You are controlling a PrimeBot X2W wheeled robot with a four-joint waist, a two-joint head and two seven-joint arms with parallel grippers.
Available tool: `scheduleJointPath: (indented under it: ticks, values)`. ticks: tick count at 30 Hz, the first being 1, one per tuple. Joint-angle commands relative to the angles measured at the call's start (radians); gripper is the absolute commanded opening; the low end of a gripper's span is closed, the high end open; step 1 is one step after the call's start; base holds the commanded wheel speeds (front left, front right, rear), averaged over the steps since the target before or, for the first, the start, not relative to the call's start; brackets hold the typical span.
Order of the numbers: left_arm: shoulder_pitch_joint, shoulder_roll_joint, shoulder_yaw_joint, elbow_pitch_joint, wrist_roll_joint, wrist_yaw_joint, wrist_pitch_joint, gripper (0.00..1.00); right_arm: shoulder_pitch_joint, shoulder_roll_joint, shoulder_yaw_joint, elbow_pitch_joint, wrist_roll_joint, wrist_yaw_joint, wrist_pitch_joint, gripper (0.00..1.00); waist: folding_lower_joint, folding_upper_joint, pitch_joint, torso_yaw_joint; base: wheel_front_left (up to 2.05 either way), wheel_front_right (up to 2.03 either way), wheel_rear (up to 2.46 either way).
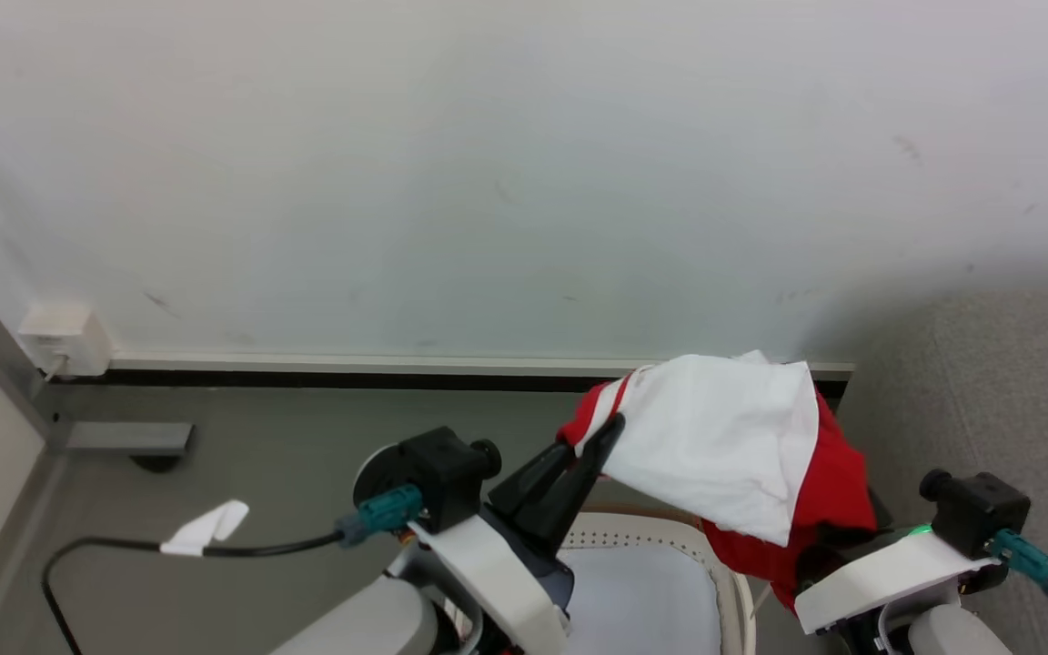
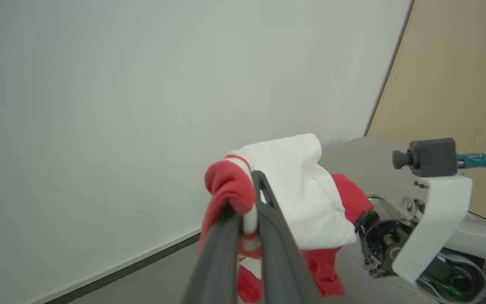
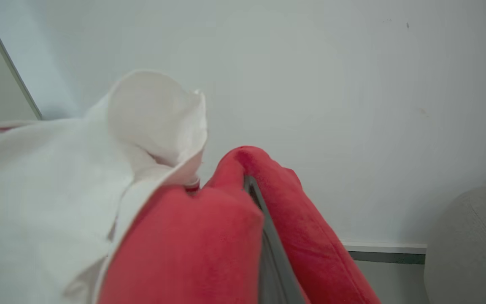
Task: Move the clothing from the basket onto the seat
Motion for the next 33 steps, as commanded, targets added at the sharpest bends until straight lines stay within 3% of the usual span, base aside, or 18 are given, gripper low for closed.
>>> scheduleJointPath:
  ticks: [1,2,3,4,10,26,33]
  values:
    - [0.022,0.003,-0.008,-0.004,0.007,-0.001,-0.013,0.01,0.018,0.001,-0.015,-0.016,0.014,-0.002,0.000,0.00,0.0000,0.0000,0.007,-0.017,0.00,0.00,0.00]
    - [0.027,0.003,-0.013,-0.001,0.011,-0.002,-0.014,0.19,0.023,-0.001,-0.021,-0.026,0.019,-0.002,0.000,0.00,0.0000,0.0000,0.009,-0.025,0.00,0.00,0.00]
    - [0.032,0.000,-0.016,0.001,0.012,-0.004,-0.018,0.46,0.023,-0.004,-0.025,-0.035,0.023,-0.002,0.000,0.00,0.0000,0.0000,0.010,-0.033,0.00,0.00,0.00]
    - [0.038,-0.004,-0.022,0.000,0.010,-0.008,-0.022,0.98,0.024,-0.008,-0.030,-0.044,0.029,-0.002,0.000,0.00,0.0000,0.0000,0.012,-0.043,0.00,0.00,0.00]
    - [0.055,-0.011,-0.052,0.008,0.020,-0.033,-0.043,1.00,0.014,-0.023,-0.073,-0.088,0.068,-0.002,0.000,0.00,0.0000,0.0000,0.024,-0.115,0.00,0.00,0.00]
    - [0.028,0.020,-0.041,0.018,0.047,-0.021,-0.065,1.00,0.021,-0.090,-0.255,-0.253,0.058,-0.002,0.000,0.00,0.0000,0.0000,0.087,-0.364,0.00,0.00,0.00]
    - [0.012,0.033,-0.058,0.029,0.094,-0.018,-0.075,1.00,0.072,-0.072,-0.285,-0.307,0.040,-0.002,0.000,0.00,0.0000,0.0000,0.117,-0.469,0.00,0.00,0.00]
